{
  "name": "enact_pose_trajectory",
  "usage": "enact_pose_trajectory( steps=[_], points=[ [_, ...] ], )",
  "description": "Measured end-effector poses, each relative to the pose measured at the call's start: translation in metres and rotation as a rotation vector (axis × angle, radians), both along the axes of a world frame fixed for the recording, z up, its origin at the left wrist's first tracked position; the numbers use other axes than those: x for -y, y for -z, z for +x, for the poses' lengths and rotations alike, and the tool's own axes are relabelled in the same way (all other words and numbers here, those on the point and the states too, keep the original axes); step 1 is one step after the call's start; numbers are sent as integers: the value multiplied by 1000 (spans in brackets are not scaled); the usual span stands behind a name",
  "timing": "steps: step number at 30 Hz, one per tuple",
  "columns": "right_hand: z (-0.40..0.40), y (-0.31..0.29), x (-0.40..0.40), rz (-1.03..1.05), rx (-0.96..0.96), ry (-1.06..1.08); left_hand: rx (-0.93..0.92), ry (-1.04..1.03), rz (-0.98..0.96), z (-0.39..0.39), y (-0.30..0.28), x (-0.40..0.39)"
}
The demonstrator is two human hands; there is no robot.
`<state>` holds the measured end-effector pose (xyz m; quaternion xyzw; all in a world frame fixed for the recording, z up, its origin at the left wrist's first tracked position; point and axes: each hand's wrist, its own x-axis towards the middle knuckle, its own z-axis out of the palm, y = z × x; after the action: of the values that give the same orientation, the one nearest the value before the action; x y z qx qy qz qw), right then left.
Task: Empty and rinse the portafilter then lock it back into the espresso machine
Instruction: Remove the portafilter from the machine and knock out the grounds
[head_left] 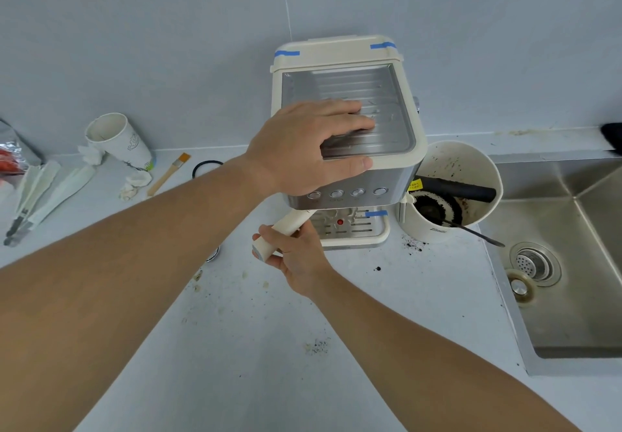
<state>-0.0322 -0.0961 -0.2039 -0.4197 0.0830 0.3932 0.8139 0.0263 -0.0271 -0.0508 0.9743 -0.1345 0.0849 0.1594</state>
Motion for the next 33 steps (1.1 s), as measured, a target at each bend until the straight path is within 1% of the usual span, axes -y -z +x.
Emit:
enact_pose_trajectory(
  steps=[8,15,21,28,33],
  points=[
    [1,7,-15,-8,35,53,-4,-1,18,2,0,-1],
    [-2,12,-17,-2,-39,73,-5,1,9,1,0,-2],
    [-25,23,2,-59,-87,4,4,-7,-3,1,1,-2],
    [-61,28,47,-122,-170,-103,-4,-12,3,0,1,-1],
    [-72,23,88,-144,-153,-192,13,-11,-1,1,2,-1]
  ],
)
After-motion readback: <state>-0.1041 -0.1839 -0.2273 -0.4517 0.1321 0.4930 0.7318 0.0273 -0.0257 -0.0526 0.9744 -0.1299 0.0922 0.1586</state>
